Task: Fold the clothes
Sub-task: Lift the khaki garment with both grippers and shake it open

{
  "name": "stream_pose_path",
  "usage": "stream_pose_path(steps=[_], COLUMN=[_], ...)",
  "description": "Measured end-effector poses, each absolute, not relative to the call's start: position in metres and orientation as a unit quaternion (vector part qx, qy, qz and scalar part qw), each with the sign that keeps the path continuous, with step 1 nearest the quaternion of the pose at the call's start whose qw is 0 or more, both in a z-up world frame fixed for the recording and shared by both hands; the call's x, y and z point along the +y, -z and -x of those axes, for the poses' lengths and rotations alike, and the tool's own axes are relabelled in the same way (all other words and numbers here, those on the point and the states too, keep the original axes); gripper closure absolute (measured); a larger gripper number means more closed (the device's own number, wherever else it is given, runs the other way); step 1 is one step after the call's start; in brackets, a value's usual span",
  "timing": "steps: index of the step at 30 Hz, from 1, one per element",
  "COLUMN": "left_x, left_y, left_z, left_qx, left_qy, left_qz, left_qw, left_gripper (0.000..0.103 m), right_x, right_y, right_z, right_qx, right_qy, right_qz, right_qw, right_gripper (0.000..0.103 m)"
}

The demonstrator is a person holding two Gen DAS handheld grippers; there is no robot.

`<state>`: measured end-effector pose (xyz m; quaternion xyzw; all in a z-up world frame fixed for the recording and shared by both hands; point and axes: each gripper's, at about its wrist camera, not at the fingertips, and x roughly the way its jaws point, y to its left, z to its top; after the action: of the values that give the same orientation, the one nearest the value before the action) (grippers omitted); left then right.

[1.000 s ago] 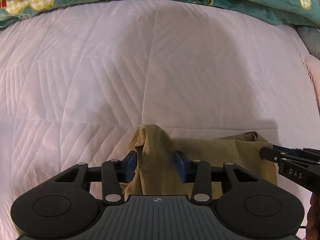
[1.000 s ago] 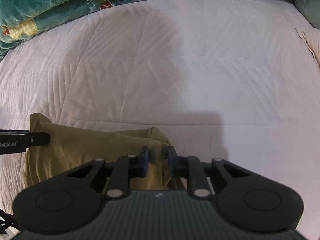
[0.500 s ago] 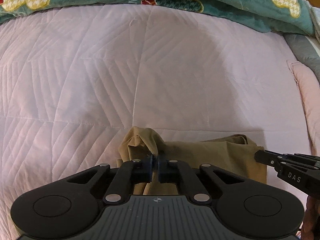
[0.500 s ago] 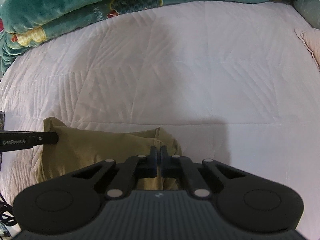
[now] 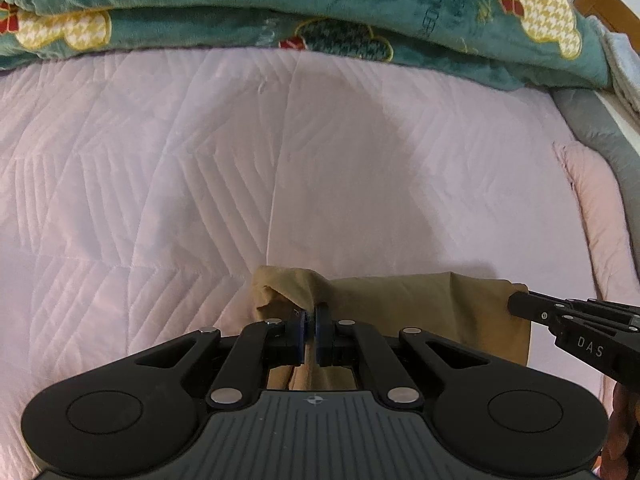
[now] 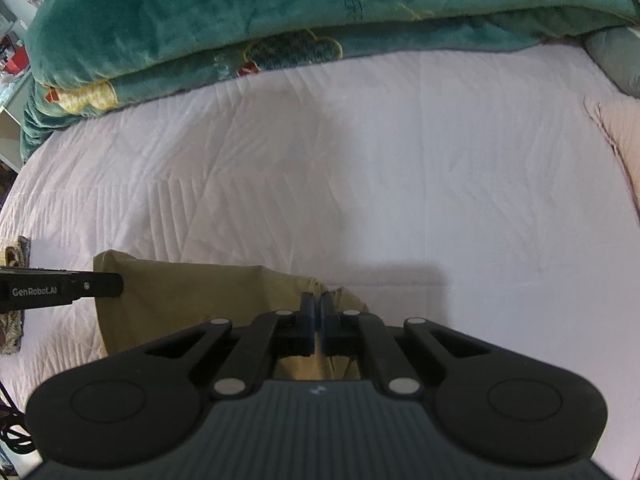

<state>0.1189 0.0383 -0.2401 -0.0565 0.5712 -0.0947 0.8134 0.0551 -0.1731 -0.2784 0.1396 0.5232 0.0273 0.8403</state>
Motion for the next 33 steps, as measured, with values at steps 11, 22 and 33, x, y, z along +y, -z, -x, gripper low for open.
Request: stream_pose_path(steps=[11,22,33], left_x=[0.040,0.039,0.056], left_y=[0.136,0.039,0.153], left_z=[-0.130,-0.119,-0.040], left_qx=[0.504,0.436,0.540], left_qy=[0.091,0.093,0.071], left_qz=[0.056,0.055,0.053], left_qw=[0.857,0.894,0.837], left_gripper=[0.099,0.099,0.099], right_x=[-0.184,-0.190,-0.152], right_y=[0.184,0.106,0.214], right_z=[-0.077,-0.073,-0.017], right_qx=[0.454,0.394,0.500], right_qy=[-0.037,-0.046,-0.062], right_qz=[-0.127,-0.112,-0.115], right_qw=[0.881,0.911,0.856], right_gripper=[0.100,0.101,0.101])
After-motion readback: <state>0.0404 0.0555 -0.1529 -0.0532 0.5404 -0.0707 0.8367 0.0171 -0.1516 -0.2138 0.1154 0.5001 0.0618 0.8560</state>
